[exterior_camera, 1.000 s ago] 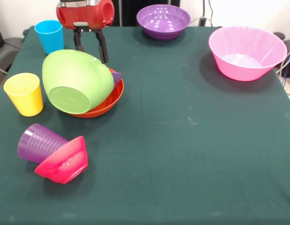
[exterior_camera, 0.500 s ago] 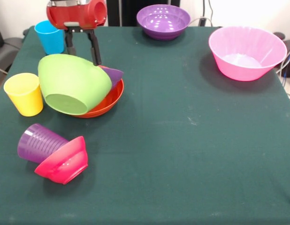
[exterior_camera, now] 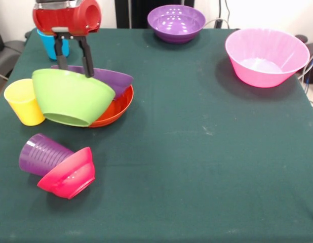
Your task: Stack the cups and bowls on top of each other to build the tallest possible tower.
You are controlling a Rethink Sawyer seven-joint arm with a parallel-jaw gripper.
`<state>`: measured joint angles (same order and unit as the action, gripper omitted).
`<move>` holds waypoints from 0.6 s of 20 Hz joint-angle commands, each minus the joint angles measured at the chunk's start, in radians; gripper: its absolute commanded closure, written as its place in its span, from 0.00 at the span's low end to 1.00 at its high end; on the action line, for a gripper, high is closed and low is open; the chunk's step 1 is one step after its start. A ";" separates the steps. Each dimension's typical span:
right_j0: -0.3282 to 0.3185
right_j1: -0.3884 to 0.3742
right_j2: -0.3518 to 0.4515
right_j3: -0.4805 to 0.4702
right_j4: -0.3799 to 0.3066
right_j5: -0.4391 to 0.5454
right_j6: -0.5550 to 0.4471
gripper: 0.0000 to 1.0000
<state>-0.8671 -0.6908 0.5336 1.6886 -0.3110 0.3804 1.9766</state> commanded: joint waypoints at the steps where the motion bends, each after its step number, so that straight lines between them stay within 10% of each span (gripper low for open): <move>1: 0.041 0.092 0.042 -0.133 -0.075 0.110 -0.157 0.00; 12: 0.054 0.117 0.036 -0.164 -0.083 0.105 -0.151 0.00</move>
<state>-0.8587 -0.6151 0.5346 1.5789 -0.3112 0.3850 1.9766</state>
